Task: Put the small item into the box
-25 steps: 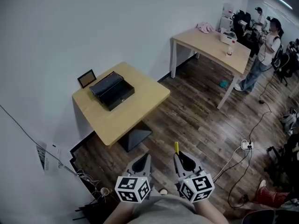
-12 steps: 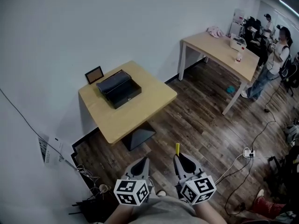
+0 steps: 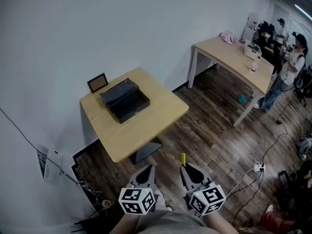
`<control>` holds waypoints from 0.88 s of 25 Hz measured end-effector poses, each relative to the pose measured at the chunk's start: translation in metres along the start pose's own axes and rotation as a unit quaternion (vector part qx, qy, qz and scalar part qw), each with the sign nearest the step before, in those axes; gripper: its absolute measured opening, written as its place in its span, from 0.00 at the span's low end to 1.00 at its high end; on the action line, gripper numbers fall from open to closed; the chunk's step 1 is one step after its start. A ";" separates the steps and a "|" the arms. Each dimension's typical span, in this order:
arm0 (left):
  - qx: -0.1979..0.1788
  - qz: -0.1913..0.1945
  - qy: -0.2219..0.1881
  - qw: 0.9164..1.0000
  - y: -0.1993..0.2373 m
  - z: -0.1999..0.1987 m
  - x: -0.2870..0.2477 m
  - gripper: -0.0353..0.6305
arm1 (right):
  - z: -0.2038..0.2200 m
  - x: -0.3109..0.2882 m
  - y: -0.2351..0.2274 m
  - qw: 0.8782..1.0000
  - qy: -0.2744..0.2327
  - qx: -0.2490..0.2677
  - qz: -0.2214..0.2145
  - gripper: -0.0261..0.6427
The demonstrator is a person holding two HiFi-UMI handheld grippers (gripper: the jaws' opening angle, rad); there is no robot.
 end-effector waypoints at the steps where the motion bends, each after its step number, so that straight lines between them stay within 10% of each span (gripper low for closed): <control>1: 0.000 0.000 0.000 1.000 0.004 -0.004 -0.008 0.06 | -0.003 -0.009 -0.005 1.000 0.000 0.001 -0.001 0.09; 22: 0.009 -0.036 -0.017 0.999 0.128 -0.121 -0.130 0.06 | -0.087 -0.230 -0.024 0.997 0.008 0.032 -0.063 0.09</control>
Point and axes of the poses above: the fingertips, and each gripper's own axes: x backward along the fingers, y to its left, z out of its underside, the point moved 5 cm from there along x, backward along the fingers, and after that the axes turned 3 degrees about -z, right-handed, at the moved point
